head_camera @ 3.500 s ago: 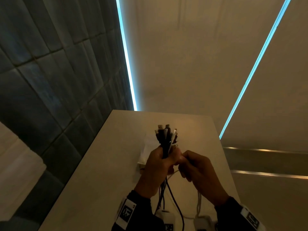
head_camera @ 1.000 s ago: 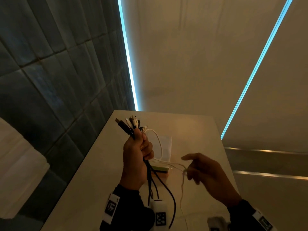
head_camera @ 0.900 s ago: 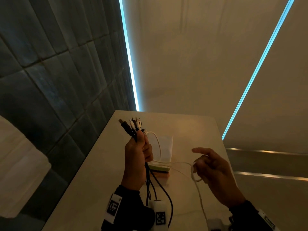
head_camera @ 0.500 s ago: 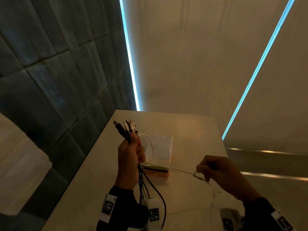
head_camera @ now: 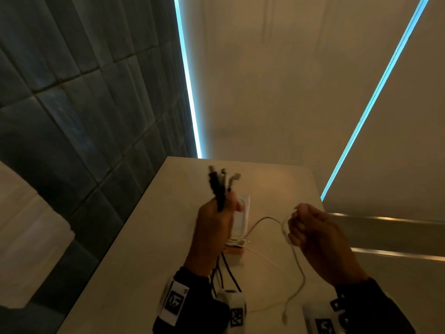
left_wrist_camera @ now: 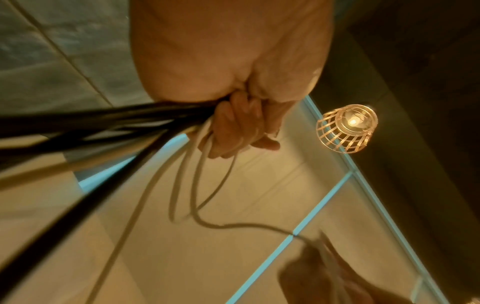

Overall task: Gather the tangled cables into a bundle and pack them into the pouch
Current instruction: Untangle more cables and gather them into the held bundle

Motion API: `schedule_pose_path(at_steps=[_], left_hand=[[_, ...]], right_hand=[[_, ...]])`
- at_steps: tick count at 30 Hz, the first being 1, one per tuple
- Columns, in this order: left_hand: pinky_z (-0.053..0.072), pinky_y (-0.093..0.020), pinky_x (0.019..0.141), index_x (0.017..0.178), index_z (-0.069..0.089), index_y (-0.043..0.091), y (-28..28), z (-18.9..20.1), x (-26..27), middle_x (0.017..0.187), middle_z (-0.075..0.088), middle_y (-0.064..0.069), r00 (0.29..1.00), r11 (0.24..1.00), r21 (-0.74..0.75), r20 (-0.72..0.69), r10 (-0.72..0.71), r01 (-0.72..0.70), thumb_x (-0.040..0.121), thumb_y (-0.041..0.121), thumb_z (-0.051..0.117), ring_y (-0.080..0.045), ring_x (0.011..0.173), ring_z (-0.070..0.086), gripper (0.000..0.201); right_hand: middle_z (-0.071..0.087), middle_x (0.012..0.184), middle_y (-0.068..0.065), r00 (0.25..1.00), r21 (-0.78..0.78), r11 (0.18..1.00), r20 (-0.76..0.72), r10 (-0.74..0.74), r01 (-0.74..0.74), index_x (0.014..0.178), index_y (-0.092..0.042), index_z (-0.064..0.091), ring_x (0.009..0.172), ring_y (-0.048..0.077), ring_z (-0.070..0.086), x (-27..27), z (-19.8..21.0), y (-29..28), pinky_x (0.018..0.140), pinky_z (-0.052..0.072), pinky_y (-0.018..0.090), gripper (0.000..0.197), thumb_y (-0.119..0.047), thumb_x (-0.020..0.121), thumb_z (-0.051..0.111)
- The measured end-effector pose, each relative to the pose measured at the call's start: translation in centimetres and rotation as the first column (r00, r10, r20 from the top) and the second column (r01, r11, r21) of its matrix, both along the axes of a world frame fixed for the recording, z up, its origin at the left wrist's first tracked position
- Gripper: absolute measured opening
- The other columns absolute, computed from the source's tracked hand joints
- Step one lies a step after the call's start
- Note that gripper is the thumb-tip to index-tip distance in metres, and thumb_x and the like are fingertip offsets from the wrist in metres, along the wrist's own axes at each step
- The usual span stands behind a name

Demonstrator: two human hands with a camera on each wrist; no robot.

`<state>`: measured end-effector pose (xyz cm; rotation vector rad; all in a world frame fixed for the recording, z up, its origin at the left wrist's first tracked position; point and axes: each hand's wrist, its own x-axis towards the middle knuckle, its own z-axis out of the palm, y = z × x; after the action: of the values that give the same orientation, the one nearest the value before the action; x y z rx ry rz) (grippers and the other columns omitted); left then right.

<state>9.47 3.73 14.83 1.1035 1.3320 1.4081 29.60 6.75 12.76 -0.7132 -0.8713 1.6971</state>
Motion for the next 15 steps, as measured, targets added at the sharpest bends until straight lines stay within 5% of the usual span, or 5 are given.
schedule_pose_path(at_steps=[3,5,8,11,15], left_hand=[[0.038,-0.022,0.049,0.085,0.064,-0.003,-0.3,0.0,2.5,0.054,0.049,-0.002,0.987,0.991,0.012,-0.087,-0.132,0.134,0.088,0.027,0.066,-0.014,0.049,0.044,0.031],[0.045,-0.031,0.056,0.083,0.067,0.005,-0.3,-0.8,2.9,0.062,0.054,-0.011,0.974,0.982,0.059,-0.149,-0.169,0.180,0.082,0.033,0.074,-0.020,0.057,0.048,0.028],[0.054,-0.034,0.064,0.081,0.071,0.009,0.1,-1.4,2.6,0.065,0.065,-0.005,0.980,0.989,0.062,-0.155,-0.123,0.134,0.084,0.027,0.072,-0.022,0.063,0.063,0.019],[0.041,-0.020,0.049,0.074,0.064,0.006,0.2,-1.2,2.6,0.049,0.052,0.009,0.998,0.998,0.051,-0.054,-0.023,0.026,0.089,0.018,0.067,-0.005,0.044,0.048,0.020],[0.032,-0.019,0.041,0.059,0.053,0.020,1.0,-2.0,1.4,0.044,0.039,0.011,0.986,0.989,-0.019,0.075,0.146,-0.145,0.088,0.021,0.068,-0.005,0.038,0.033,0.032]], right_hand=[[0.045,0.063,0.007,0.994,0.054,0.997,0.089,0.057,-0.062,0.074,-0.005,0.057,0.053,0.016,0.042,-1.6,0.8,-0.4,0.046,0.044,0.025,0.026,-0.016,0.094,0.044],[0.051,0.069,0.011,0.987,0.087,0.992,0.141,0.076,-0.089,0.077,-0.001,0.055,0.057,0.018,0.046,-2.2,1.0,-0.7,0.050,0.046,0.026,0.026,-0.022,0.091,0.048],[0.063,0.084,0.016,0.977,0.155,0.983,0.203,0.064,-0.096,0.081,-0.004,0.062,0.077,0.028,0.060,-2.6,0.7,-0.8,0.071,0.053,0.036,0.028,-0.028,0.093,0.054],[0.069,0.105,0.014,0.946,0.178,0.974,0.316,0.078,-0.140,0.105,-0.008,0.065,0.101,0.029,0.063,-1.9,-0.5,-1.1,0.090,0.051,0.044,0.039,-0.040,0.083,0.065],[0.072,0.090,0.016,0.803,0.024,0.947,0.538,0.258,-0.320,0.106,-0.012,0.066,0.086,0.031,0.069,-0.8,-2.4,-2.8,0.085,0.057,0.045,0.038,-0.041,0.082,0.068]])
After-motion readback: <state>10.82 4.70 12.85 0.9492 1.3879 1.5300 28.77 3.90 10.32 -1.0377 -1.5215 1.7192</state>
